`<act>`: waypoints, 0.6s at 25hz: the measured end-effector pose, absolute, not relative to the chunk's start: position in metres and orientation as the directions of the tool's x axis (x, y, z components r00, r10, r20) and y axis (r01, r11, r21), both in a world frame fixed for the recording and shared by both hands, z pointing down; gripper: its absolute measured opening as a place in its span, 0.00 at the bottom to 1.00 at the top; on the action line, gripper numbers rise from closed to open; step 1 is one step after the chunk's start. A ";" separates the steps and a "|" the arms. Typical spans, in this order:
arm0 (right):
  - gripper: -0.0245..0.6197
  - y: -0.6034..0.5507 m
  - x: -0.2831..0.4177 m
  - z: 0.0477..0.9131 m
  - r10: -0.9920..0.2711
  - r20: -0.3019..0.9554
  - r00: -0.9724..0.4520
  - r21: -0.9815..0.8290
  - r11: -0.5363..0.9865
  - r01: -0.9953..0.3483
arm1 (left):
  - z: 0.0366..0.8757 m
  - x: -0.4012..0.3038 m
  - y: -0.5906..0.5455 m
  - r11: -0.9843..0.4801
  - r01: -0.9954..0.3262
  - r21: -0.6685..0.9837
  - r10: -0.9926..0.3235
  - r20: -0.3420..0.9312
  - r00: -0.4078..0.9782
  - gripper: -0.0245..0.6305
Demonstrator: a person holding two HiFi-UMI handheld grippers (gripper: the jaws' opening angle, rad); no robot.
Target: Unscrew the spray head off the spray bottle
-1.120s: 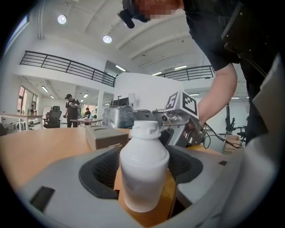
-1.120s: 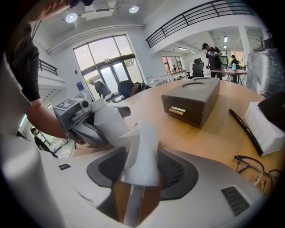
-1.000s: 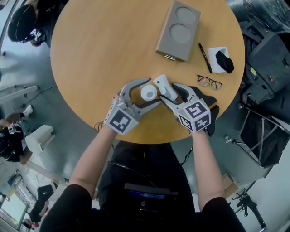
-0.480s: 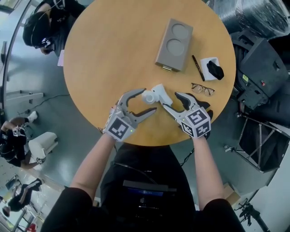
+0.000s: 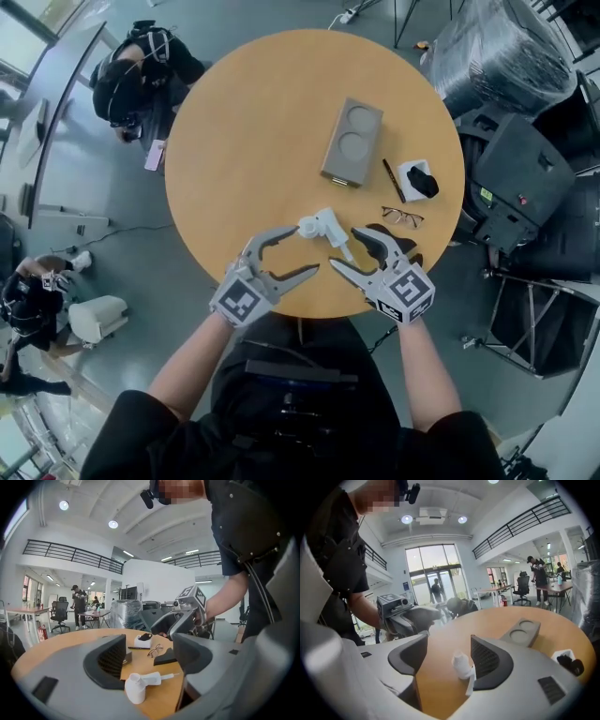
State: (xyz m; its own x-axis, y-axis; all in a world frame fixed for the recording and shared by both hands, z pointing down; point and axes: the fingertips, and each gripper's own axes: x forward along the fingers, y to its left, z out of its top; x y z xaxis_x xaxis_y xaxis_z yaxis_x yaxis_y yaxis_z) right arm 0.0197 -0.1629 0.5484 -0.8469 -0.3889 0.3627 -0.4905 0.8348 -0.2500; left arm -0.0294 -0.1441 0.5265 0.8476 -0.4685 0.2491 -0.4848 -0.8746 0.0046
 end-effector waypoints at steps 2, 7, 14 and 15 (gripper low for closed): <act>0.51 -0.151 0.019 0.510 -0.389 0.305 -0.869 -0.232 0.855 -0.464 | 0.493 -0.026 -0.130 -0.877 -0.479 0.033 -0.463 0.209 0.861 0.54; 0.44 -0.119 0.011 0.424 -0.393 0.140 -0.909 -0.266 0.869 -0.417 | 0.423 -0.026 -0.096 -0.883 -0.465 0.067 -0.450 0.162 0.878 0.46; 0.40 -0.089 0.005 0.350 -0.373 0.033 -0.927 -0.234 0.899 -0.370 | 0.357 -0.030 -0.074 -0.854 -0.516 0.071 -0.510 0.088 0.856 0.26; 0.40 -0.085 0.003 0.343 -0.368 0.026 -0.930 -0.225 0.904 -0.364 | 0.350 -0.030 -0.071 -0.853 -0.517 0.070 -0.511 0.080 0.856 0.25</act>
State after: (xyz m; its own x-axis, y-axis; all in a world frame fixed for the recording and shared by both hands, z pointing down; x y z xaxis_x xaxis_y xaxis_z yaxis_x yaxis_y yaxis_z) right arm 0.0032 -0.0853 0.3427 -0.9296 -0.3676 0.0261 -0.3637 0.9038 -0.2255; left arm -0.0296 -0.0715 0.3499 0.8556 -0.5114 0.0799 -0.5166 -0.8533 0.0703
